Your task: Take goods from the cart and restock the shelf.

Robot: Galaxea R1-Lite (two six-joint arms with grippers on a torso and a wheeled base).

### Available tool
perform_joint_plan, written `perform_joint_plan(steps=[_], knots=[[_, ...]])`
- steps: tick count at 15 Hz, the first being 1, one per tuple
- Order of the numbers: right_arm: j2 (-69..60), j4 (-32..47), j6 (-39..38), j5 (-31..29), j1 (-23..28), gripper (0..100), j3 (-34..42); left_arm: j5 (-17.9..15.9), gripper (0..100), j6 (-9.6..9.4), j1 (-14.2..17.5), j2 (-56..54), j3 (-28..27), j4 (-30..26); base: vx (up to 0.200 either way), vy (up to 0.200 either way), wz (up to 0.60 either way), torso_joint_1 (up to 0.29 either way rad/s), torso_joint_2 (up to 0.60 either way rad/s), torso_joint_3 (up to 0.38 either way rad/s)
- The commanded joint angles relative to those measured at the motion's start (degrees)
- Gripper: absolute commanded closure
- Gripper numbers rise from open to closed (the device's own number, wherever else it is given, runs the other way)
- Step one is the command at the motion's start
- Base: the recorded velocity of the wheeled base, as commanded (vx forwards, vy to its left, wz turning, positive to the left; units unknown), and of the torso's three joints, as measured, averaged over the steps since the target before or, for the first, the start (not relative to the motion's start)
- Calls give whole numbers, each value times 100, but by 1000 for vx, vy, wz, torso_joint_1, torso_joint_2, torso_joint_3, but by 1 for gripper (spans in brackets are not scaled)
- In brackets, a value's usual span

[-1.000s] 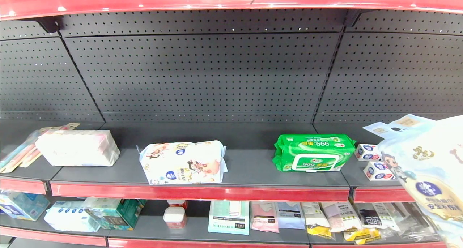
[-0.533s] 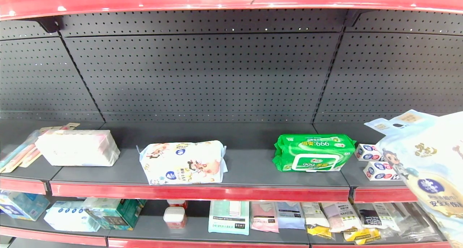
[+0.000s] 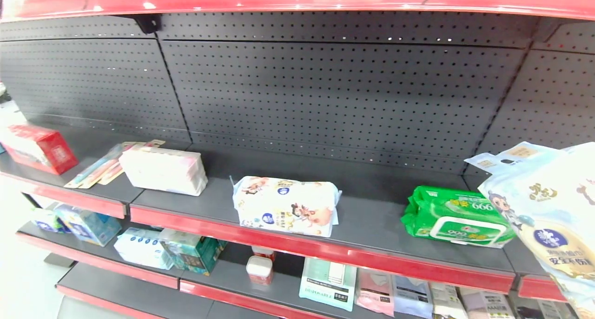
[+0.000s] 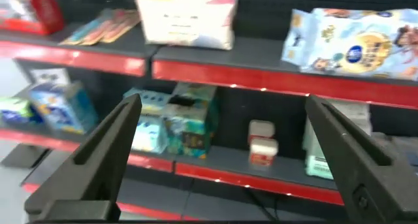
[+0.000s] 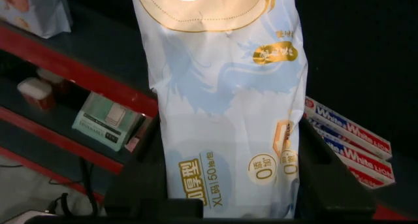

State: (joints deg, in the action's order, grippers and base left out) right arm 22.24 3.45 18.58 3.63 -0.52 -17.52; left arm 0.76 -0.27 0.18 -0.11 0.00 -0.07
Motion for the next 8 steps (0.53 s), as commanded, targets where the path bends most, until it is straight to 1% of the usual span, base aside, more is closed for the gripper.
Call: perform_joint_plan(steps=[1, 3, 4, 6, 8], knots=[[62, -2, 5, -3, 0, 100, -6, 4, 0, 0, -1, 11, 0, -1, 0, 0, 0, 0, 0, 0], [176, -2, 5, 23, -9, 100, -182, 4, 0, 0, -1, 11, 0, -1, 0, 0, 0, 0, 0, 0], [404, -2, 14, 76, -27, 100, -437, 4, 0, 0, -1, 11, 0, -1, 0, 0, 0, 0, 0, 0], [905, -2, 146, 322, -27, 100, -815, 4, 0, 0, -1, 11, 0, -1, 0, 0, 0, 0, 0, 0], [1450, -2, 331, 762, -141, 100, -1061, 4, 0, 0, -1, 11, 0, -1, 0, 0, 0, 0, 0, 0]])
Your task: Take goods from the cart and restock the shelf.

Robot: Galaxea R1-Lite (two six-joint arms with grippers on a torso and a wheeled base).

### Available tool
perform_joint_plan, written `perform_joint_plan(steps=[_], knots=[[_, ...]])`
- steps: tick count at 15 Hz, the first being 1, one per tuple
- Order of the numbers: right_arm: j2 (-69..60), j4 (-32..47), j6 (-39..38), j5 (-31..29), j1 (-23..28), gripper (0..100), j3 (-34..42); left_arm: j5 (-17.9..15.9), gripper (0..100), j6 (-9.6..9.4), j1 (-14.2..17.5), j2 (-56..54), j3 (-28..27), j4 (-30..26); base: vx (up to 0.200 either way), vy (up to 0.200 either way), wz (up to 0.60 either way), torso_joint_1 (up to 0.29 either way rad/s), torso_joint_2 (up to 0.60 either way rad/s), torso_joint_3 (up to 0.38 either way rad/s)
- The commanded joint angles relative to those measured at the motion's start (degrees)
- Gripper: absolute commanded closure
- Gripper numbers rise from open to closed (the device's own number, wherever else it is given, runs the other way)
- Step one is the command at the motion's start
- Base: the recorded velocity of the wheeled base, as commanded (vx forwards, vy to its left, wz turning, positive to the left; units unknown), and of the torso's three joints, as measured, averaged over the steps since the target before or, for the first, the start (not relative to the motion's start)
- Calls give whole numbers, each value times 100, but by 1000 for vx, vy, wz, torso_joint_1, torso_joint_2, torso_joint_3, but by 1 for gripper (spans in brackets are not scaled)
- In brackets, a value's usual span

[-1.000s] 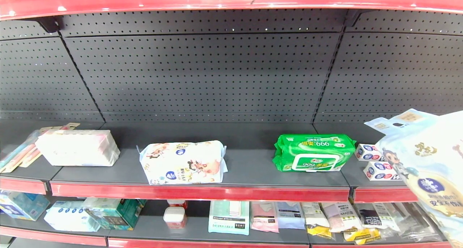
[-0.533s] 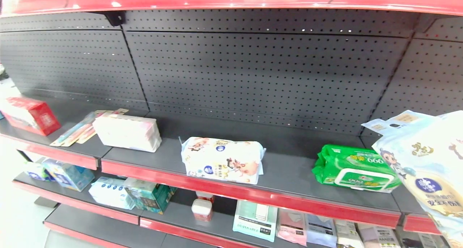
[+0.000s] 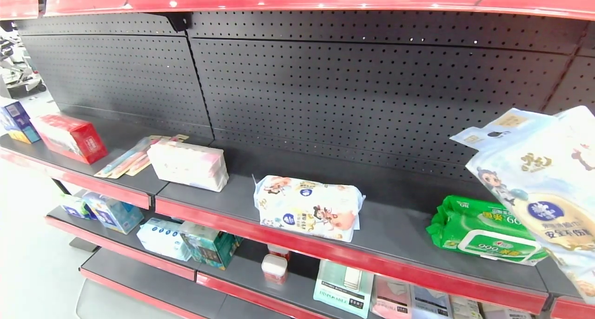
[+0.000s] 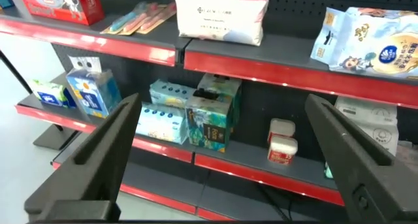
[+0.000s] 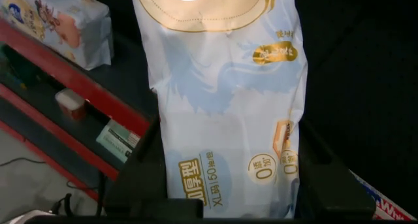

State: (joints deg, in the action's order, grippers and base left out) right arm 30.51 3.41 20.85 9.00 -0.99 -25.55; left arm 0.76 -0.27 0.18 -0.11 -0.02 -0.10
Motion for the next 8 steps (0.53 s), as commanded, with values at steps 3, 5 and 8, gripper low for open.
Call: perform_joint_plan(steps=[3, 5, 8], knots=[[1501, -25, 192, 392, -859, 100, -503, 4, 0, 0, -1, 11, 2, 1, 0, 0, 0, 0, 0, 0], [2231, -315, 157, 392, -1193, 100, -767, 4, 0, 0, -1, 11, 2, 1, 0, 0, 0, 0, 0, 0], [3277, -1581, -72, 392, -1246, 100, -662, 4, 0, 0, -1, 11, 2, 1, 0, 0, 0, 0, 0, 0]])
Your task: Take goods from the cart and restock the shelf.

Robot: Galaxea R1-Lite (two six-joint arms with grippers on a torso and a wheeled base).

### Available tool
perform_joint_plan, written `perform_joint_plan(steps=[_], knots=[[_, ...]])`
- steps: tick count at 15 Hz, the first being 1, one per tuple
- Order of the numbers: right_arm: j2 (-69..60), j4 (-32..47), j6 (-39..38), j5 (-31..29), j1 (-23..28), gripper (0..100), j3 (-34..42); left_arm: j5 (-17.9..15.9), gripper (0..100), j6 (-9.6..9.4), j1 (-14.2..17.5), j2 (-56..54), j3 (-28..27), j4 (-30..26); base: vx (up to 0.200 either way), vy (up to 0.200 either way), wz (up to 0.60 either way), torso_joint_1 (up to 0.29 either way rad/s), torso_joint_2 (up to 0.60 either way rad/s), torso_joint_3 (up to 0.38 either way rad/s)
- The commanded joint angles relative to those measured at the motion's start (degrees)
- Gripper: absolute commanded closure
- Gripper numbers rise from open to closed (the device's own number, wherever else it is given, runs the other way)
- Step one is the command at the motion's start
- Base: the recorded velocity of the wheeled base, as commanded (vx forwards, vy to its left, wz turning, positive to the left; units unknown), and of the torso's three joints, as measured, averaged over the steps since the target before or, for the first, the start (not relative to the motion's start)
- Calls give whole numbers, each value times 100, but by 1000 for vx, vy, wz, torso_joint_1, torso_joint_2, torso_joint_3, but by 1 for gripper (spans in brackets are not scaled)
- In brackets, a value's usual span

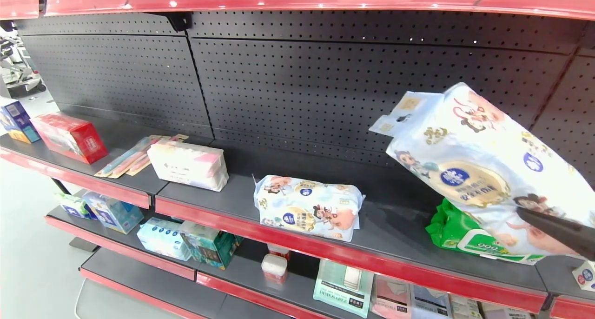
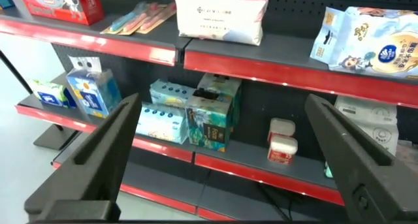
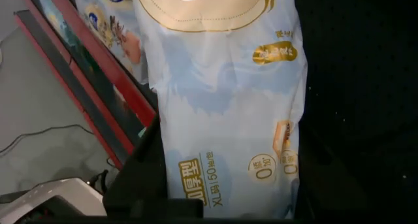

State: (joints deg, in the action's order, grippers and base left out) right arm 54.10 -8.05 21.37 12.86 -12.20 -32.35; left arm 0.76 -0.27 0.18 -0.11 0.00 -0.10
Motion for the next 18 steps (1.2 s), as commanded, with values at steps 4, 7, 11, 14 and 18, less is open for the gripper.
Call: perform_joint_plan(steps=[4, 7, 11, 14, 18], knots=[[1709, -1437, -283, 32, -353, 100, 388, 4, 0, 0, -1, 11, 0, 1, 0, 0, 0, 0, 0, 0], [2228, -1946, -291, 32, -467, 100, 397, 4, 0, 0, -1, 11, 0, 1, 0, 0, 0, 0, 0, 0], [2737, -2439, -414, 23, -511, 100, 115, 4, 0, 0, -1, 11, 0, 1, 0, 0, 0, 0, 0, 0], [3177, -2957, -423, 6, -573, 100, -34, 4, 0, 0, -1, 11, 0, 1, 0, 0, 0, 0, 0, 0], [3634, -3115, -423, -3, -538, 100, -412, 4, 0, 0, -1, 11, 0, 1, 0, 0, 0, 0, 0, 0]])
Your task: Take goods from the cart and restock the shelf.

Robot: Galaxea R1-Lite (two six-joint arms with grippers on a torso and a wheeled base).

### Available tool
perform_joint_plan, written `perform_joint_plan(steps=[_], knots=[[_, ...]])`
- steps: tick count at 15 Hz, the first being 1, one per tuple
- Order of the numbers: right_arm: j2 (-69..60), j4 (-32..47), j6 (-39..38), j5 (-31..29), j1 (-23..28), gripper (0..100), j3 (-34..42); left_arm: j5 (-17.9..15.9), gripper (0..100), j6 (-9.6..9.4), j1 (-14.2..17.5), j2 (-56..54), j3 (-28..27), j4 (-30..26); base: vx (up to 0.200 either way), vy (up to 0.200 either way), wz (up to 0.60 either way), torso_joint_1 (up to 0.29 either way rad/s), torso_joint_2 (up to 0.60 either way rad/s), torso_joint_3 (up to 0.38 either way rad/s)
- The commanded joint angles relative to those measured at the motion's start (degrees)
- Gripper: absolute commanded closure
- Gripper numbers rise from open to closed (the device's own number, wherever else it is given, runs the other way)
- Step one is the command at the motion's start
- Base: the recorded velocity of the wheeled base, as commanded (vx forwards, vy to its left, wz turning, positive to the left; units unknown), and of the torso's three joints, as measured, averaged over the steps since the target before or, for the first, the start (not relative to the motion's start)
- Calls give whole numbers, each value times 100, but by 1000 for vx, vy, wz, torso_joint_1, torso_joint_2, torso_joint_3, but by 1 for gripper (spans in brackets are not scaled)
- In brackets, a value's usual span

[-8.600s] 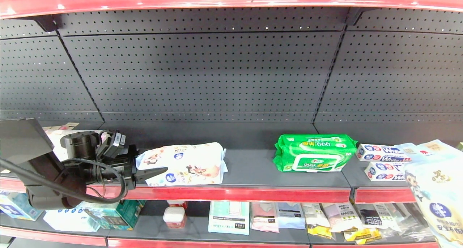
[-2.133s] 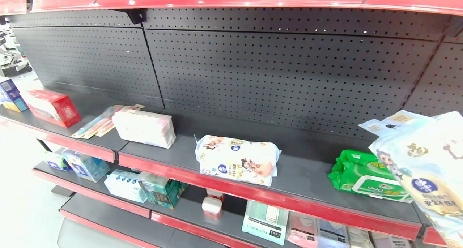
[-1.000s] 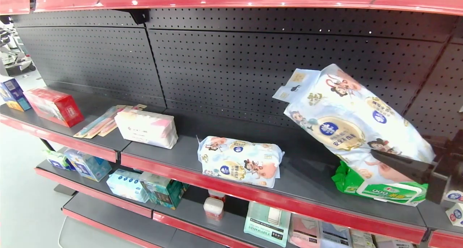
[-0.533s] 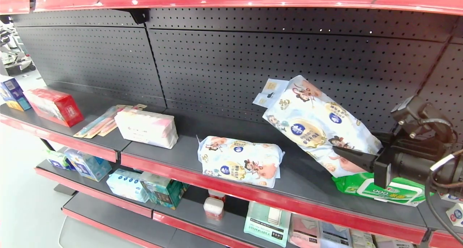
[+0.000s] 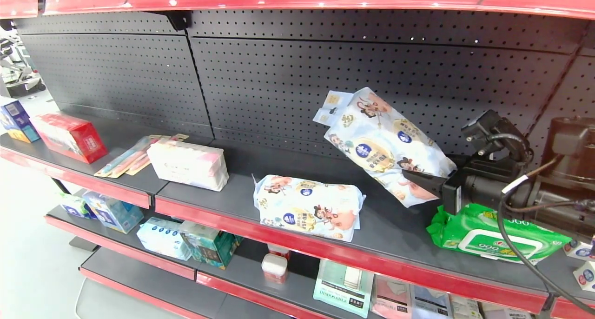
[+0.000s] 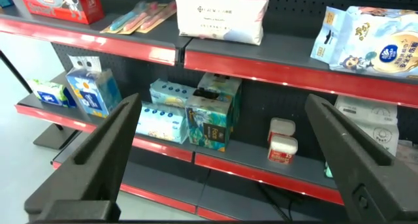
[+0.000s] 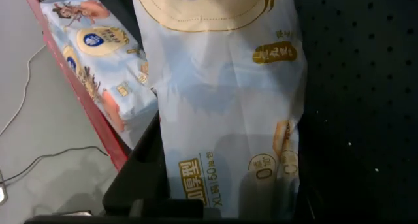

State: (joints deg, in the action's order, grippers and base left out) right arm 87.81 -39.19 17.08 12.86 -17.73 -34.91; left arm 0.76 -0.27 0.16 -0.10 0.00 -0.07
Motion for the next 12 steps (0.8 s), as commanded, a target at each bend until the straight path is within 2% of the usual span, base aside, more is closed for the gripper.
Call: perform_joint_plan(steps=[1, 4, 12], knots=[[430, -9, 15, -20, 67, 100, -349, 4, 0, 0, 2, 10, 0, -1, 0, 0, 0, 0, 0, 0], [834, -176, 85, -187, 164, 100, -692, 4, 0, 0, 2, 10, 0, -1, 0, 0, 0, 0, 0, 0], [1511, -510, 120, -205, 190, 100, -1009, 4, 0, 0, 2, 10, 0, -1, 0, 0, 0, 0, 0, 0]])
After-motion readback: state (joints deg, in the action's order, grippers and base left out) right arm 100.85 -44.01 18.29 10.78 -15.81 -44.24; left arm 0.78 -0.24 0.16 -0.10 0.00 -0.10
